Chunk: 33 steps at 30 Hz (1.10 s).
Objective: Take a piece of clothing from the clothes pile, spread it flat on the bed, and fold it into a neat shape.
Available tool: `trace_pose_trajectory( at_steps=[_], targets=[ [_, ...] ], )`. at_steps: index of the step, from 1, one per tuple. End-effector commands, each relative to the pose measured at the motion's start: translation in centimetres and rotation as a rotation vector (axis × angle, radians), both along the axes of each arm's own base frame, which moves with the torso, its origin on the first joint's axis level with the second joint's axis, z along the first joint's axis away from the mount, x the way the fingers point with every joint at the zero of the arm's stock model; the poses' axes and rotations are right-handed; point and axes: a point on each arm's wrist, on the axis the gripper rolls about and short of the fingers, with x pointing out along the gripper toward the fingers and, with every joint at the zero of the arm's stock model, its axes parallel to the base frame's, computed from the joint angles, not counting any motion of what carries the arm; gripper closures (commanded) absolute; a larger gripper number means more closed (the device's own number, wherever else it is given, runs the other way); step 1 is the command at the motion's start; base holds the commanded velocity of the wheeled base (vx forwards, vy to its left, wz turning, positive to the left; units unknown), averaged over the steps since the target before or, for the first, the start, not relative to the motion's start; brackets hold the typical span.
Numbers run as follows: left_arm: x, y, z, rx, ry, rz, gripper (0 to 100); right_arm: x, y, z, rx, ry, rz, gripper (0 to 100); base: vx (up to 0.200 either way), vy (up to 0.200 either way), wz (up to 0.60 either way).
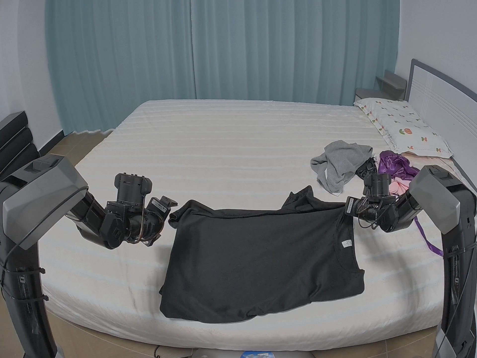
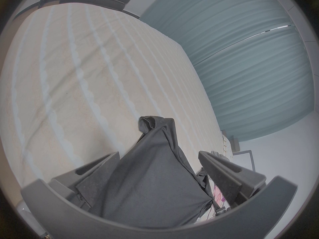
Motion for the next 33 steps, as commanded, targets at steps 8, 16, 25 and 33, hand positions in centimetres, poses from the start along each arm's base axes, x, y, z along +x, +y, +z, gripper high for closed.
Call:
trace_pose_trajectory(
  at_steps=[8,16,25,33],
  targets=[
    [-0.5,0.1,-0.5,0.013,0.019,-0.004,0,-0.6,0.0,-1.1,0.092,0.028,-0.031,0,0.000,0.000,0.00],
    [-2.8,0.4,-0.3,0.019,-0.010,-0.025,0,-6.1,-0.1,3.7,0.280,-0.008,0.032,0,0.000,0.000,0.00],
    [-5.3,0.1,-0.1,0.031,0.020,-0.055,0,-13.9,-0.9,5.0,0.373,-0.005,0.005,0,-0.022,0.000,0.00],
    [-7.9,-0.9,-1.1,0.042,0.040,-0.093,0,-16.4,-1.1,4.9,0.522,-0.009,-0.033,0,-0.200,0.000,0.00]
  ],
)
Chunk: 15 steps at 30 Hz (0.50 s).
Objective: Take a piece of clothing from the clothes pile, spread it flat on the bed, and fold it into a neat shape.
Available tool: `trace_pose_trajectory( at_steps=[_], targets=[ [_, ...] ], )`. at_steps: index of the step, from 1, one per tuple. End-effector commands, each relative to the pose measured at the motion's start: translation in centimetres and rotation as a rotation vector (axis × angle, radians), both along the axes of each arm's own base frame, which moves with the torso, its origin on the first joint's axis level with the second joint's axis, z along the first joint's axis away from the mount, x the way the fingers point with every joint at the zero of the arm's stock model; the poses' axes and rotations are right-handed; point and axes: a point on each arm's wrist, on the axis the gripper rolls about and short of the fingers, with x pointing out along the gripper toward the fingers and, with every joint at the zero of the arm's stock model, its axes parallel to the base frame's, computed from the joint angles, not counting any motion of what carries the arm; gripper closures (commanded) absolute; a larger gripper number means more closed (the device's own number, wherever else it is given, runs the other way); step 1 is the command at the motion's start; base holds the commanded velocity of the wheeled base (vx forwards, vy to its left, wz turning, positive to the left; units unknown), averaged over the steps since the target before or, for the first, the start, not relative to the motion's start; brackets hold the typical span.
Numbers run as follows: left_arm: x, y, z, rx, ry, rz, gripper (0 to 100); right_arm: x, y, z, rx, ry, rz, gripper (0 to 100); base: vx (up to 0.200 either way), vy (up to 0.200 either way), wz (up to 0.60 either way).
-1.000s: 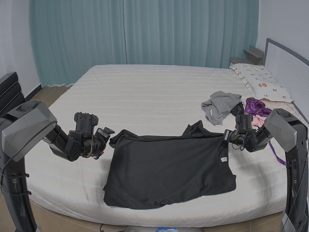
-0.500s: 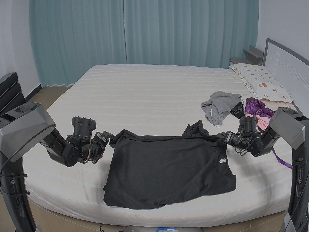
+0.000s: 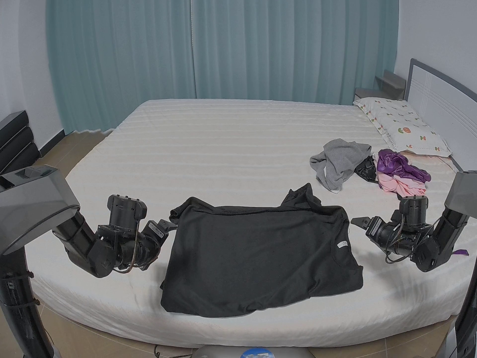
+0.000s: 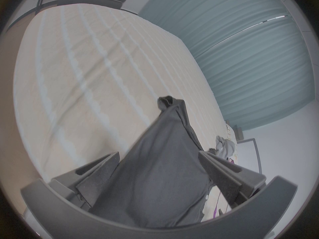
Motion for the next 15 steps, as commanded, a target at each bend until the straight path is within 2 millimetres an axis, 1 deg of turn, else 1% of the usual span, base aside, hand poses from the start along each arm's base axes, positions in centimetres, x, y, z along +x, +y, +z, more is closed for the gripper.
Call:
trace_pose_trajectory(
  at_steps=[1,3,5,6,7,9,10,11,15],
  targets=[
    [-2.3,-0.6,-0.1,0.000,-0.010,-0.032,0,-2.2,-0.1,1.4,0.095,-0.026,-0.028,0,-0.200,0.000,0.00],
    [-2.7,-0.5,-0.4,-0.003,-0.016,-0.035,0,-2.5,-0.1,1.1,0.120,-0.012,-0.036,0,-0.200,0.000,0.00],
    [-2.8,-0.5,-0.5,-0.003,-0.017,-0.035,0,-2.7,-0.1,0.9,0.132,0.000,-0.039,0,0.000,0.000,0.00],
    [-3.0,-0.4,-0.7,-0.003,-0.022,-0.034,0,-3.1,-0.1,0.1,0.169,0.033,-0.032,0,0.000,0.000,0.00],
    [-3.0,-0.4,-0.6,-0.006,-0.029,-0.033,0,-3.1,-0.1,-0.3,0.186,0.041,-0.029,0,0.000,0.000,0.00],
    [-3.0,-0.4,-0.6,-0.009,-0.032,-0.033,0,-3.1,-0.2,-0.6,0.201,0.047,-0.030,0,0.000,0.000,0.00],
    [-2.9,-0.4,-0.6,-0.014,-0.032,-0.036,0,-3.0,-0.4,-1.6,0.224,0.054,-0.040,0,0.000,0.000,0.00],
    [-2.9,-0.5,-0.6,-0.017,-0.031,-0.037,0,-3.0,-0.5,-1.9,0.225,0.046,-0.045,0,0.000,0.000,0.00],
    [-2.8,-0.5,-0.9,-0.013,-0.024,-0.038,0,-3.6,-0.7,-2.3,0.225,0.022,-0.047,0,0.000,0.000,0.00]
  ],
)
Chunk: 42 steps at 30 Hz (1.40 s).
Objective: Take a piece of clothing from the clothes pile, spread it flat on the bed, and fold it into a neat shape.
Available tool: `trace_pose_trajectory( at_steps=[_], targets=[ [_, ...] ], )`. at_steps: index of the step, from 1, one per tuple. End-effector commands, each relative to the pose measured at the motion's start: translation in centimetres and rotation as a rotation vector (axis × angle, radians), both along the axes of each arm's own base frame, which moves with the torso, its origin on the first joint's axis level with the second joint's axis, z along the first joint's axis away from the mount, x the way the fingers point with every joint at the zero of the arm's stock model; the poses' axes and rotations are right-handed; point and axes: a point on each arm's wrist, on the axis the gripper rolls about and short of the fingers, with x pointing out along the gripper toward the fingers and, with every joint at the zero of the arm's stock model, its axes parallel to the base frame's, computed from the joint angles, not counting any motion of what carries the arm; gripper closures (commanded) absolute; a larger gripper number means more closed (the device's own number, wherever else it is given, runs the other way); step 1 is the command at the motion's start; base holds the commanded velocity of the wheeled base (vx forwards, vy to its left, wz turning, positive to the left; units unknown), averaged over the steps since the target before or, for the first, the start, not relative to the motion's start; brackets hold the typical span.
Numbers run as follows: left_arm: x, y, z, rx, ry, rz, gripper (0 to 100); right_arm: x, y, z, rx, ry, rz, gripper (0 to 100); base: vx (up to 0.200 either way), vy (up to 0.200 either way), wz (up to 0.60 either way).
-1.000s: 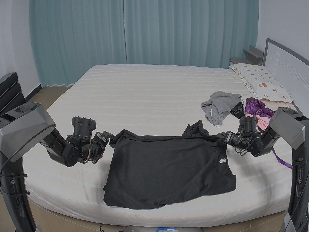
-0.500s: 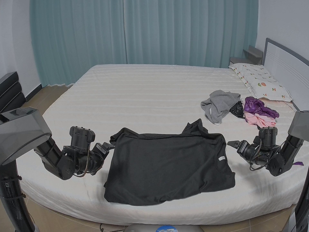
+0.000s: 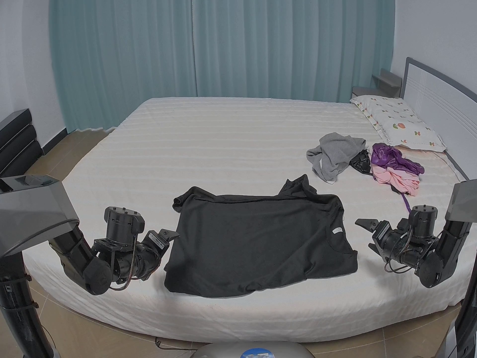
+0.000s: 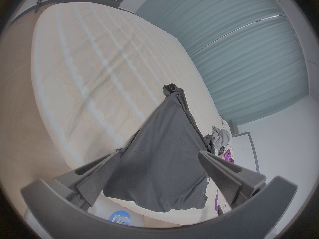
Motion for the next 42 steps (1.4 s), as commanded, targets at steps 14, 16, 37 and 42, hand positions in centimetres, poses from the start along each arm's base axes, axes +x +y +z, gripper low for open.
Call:
trace_pose_trajectory(
  at_steps=[14,16,37,42],
  targets=[
    [-0.5,-0.2,-0.8,0.026,0.029,-0.008,0,-1.6,0.0,-2.6,-0.007,0.093,0.000,0,0.000,-0.157,0.00],
    [-0.9,0.0,-0.8,0.050,0.033,-0.015,0,-1.7,0.0,-2.7,-0.011,0.098,0.000,0,0.000,-0.100,0.00],
    [-2.8,1.1,-4.5,0.351,0.169,-0.086,0,-2.4,0.4,-3.7,-0.070,0.133,0.028,0,0.000,0.000,0.00],
    [-2.1,0.8,-5.5,0.354,0.173,-0.083,0,-2.4,0.9,-4.0,-0.074,0.140,0.044,0,0.000,0.000,0.00]
  ],
)
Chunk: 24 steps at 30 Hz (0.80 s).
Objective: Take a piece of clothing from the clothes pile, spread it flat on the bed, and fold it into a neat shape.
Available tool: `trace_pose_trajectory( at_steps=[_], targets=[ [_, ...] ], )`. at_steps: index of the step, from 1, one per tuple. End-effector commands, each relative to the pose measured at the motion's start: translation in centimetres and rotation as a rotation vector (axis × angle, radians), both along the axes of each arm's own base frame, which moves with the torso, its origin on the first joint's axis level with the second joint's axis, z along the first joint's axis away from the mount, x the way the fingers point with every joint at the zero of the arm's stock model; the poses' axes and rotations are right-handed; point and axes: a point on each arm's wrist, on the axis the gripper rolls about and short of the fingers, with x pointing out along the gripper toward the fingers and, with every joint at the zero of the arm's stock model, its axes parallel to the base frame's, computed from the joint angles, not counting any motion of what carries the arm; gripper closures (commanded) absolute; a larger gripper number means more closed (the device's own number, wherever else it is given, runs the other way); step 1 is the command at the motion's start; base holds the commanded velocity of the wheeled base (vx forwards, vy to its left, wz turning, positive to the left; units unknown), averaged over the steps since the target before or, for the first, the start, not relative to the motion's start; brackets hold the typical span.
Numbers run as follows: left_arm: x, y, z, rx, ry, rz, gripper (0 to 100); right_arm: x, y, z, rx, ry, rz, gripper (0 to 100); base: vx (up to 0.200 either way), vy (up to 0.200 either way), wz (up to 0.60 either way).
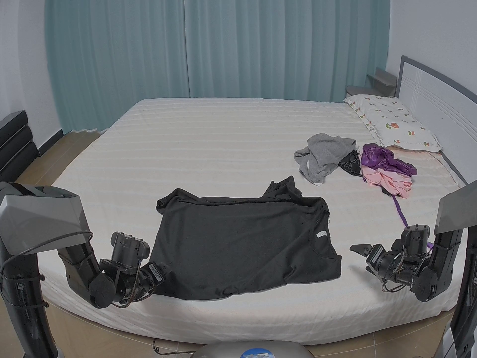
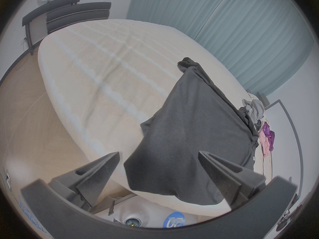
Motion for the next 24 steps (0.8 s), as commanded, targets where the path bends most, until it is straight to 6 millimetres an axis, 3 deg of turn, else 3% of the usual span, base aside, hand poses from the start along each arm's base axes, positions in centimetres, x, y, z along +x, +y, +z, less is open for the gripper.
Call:
trace_pose_trajectory(
  at_steps=[1,8,14,24],
  targets=[
    [0.6,-0.2,-1.4,0.005,0.020,0.004,100,-0.1,0.5,-0.4,-0.003,0.016,0.019,0,0.000,0.000,0.00],
    [1.4,-0.1,-0.3,-0.033,-0.065,0.029,100,-0.2,1.1,-1.7,-0.063,0.040,0.085,0,0.000,0.000,0.00],
    [1.7,-0.1,1.3,-0.085,-0.141,0.057,100,0.8,2.7,-2.5,-0.076,0.015,0.147,0,0.000,0.000,0.00],
    [2.4,0.0,2.0,-0.108,-0.214,0.064,100,4.1,5.1,-2.7,-0.108,0.022,0.221,0,0.000,0.000,0.00]
  ],
)
